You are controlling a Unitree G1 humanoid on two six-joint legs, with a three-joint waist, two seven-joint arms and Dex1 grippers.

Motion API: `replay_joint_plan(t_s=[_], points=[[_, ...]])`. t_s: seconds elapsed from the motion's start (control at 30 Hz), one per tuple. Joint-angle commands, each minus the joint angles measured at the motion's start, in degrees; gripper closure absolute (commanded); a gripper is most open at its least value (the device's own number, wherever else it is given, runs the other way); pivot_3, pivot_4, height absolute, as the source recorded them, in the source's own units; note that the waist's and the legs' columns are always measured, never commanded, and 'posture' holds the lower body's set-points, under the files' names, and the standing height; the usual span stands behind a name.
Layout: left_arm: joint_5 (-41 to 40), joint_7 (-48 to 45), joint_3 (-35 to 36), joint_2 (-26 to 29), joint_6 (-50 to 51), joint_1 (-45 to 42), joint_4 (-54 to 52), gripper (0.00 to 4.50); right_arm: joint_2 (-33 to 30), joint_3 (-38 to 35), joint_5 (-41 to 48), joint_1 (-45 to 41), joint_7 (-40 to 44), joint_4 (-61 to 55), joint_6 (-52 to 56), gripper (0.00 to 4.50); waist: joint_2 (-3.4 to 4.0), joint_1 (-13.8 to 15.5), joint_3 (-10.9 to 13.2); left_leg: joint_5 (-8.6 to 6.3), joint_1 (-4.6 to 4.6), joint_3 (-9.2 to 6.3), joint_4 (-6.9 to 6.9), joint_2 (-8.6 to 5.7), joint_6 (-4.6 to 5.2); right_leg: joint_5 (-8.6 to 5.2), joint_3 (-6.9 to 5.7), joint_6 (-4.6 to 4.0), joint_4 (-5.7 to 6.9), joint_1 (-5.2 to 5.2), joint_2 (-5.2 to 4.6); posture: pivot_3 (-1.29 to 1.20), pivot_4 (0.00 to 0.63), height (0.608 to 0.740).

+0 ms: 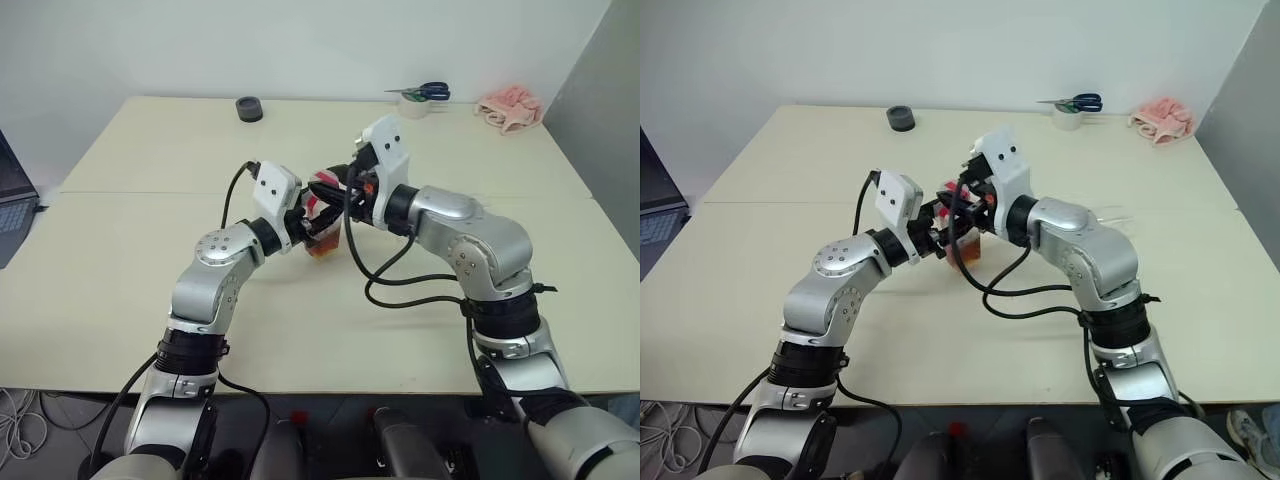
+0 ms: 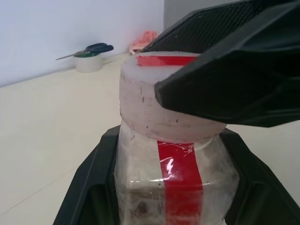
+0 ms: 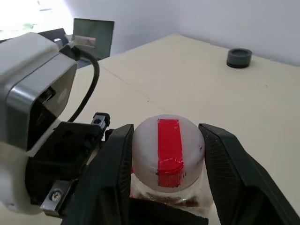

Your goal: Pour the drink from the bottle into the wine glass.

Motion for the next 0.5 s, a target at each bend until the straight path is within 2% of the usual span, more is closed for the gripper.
replay_joint_plan(t_s=[0.03, 0.17, 0.23, 0.33, 0.47, 0.5], points=[[-2.42, -1.28, 0.76, -0.02, 0.33, -0.17, -4.23, 2.34, -2.73, 1.60, 2.19, -3.47, 16.32, 5.12, -8.43, 2.66, 0.00, -0.02, 0.00, 0.00, 0.00, 0.01, 0.00, 0.00, 0.00, 0.00, 0.00, 0.00, 0.00, 0.00, 0.00, 0.00, 0.150, 0.740], [-5.48, -1.81, 2.57, 0.45, 3.18, 1.21, -6.93, 2.34, -5.92, 5.09, -0.57, -6.35, 31.32, 16.89, -16.13, 2.66, 0.01, -0.16, 0.01, 0.00, 0.04, 0.02, -0.01, 0.04, 0.01, 0.00, 0.00, 0.00, 0.01, 0.00, 0.02, 0.00, 0.150, 0.740], [-5.94, -1.92, 2.90, 0.91, 3.64, 1.72, -7.65, 2.34, -6.47, 5.31, -0.85, -7.20, 35.07, 20.08, -17.43, 2.66, 0.01, -0.24, 0.01, 0.00, 0.05, 0.01, -0.03, 0.05, 0.01, 0.00, 0.00, 0.00, 0.03, 0.00, 0.04, 0.00, 0.150, 0.740], [-6.00, -2.21, 2.85, 1.83, 4.59, 2.17, -8.09, 2.34, -6.64, 3.93, -3.34, -8.67, 33.38, 24.45, -19.94, 2.66, 0.01, -0.32, 0.02, 0.00, 0.05, 0.00, -0.02, 0.06, 0.01, 0.02, 0.00, -0.03, 0.05, 0.00, 0.04, 0.00, 0.150, 0.740], [-5.91, -2.33, 2.87, 2.36, 4.63, 2.15, -8.04, 2.34, -7.87, -0.98, 0.12, -7.46, 30.89, 18.97, -16.79, 2.66, 0.02, -0.10, 0.02, 0.00, 0.03, -0.02, -0.02, 0.05, 0.00, 0.15, -0.01, -0.25, 0.06, -0.01, 0.02, 0.00, 0.150, 0.740], [-5.92, -2.31, 2.88, 2.37, 4.62, 2.09, -7.97, 2.34, -8.30, -1.32, 0.45, -6.63, 30.44, 17.25, -16.04, 2.31, 0.02, 0.01, 0.02, 0.00, 0.02, -0.02, -0.02, 0.04, 0.00, 0.15, -0.01, -0.26, 0.05, -0.01, 0.00, 0.00, 0.150, 0.740]])
